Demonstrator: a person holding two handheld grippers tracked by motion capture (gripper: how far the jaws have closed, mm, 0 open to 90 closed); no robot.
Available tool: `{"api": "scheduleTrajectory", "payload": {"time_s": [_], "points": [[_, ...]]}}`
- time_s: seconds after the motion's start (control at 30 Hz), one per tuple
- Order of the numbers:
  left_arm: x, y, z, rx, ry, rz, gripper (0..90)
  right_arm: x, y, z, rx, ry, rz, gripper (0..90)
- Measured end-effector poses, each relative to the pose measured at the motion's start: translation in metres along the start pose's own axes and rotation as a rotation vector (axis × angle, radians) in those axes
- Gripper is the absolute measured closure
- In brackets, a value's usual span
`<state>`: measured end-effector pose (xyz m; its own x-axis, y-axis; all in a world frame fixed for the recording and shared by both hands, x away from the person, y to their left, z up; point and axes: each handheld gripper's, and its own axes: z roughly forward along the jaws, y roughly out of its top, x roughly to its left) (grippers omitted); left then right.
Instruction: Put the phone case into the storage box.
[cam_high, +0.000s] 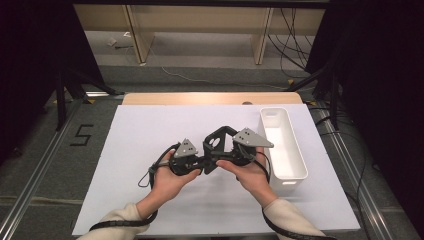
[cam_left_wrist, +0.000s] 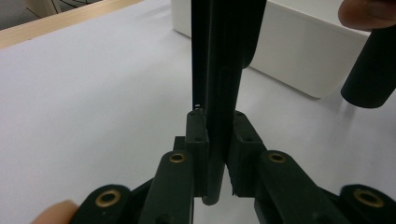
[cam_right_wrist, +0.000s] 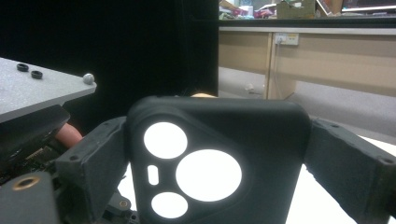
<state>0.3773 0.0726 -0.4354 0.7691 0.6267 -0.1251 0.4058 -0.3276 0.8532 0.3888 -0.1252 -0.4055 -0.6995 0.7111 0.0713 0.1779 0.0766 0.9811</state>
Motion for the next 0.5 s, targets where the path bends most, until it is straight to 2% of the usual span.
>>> {"api": "scheduleTrajectory", "payload": {"time_s": [0.07, 0.5], "points": [[0.0005, -0.0001, 0.0001, 0.000, 0.002, -0.001, 80.1, 0.0001, -0.0001, -0.0004, 0.002, -0.004, 0.005, 12.9], [0.0008, -0.0009, 0.0002, -0.010, 0.004, 0.007, 79.8, 0.0025, 0.0008, -0.0017, 0.011, -0.023, 0.019, 14.3]]}}
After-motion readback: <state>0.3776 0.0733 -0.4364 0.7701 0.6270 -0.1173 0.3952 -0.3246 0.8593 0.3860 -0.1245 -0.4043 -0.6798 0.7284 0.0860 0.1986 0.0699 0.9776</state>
